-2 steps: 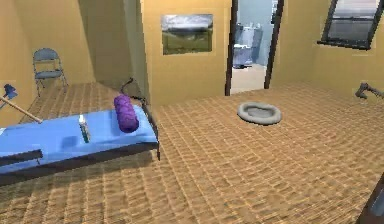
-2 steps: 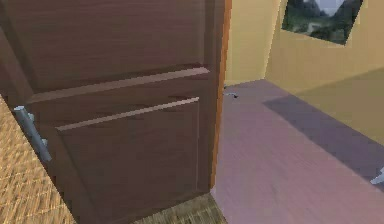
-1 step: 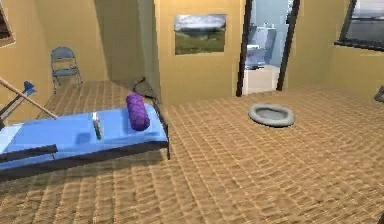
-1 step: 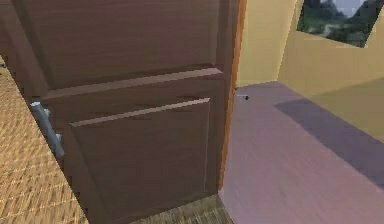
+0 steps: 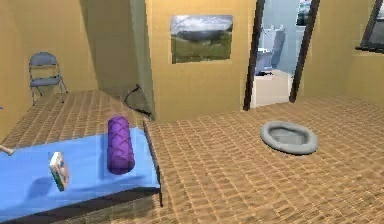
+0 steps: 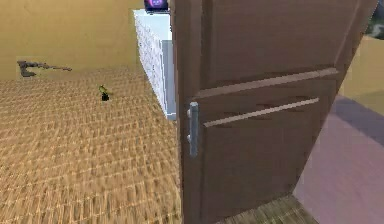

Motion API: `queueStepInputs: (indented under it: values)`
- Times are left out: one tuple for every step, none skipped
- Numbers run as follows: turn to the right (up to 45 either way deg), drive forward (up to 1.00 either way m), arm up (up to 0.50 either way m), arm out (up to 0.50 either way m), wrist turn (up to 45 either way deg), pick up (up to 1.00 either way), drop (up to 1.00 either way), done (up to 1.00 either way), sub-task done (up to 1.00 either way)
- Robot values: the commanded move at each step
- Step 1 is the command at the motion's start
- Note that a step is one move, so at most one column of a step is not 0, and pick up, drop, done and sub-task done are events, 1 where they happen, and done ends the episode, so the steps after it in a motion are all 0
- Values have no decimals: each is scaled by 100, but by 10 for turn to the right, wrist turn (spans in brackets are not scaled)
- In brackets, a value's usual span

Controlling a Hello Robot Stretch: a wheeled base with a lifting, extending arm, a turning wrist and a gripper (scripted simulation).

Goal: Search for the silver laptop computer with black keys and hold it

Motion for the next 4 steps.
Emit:
queueStepInputs:
  values:
    - [240,0,0,0,0,0,0,0,0]
    - [0,60,0,0,0,0,0,0,0]
    - [420,0,0,0,0,0,0,0,0]
    - [0,60,0,0,0,0,0,0,0]
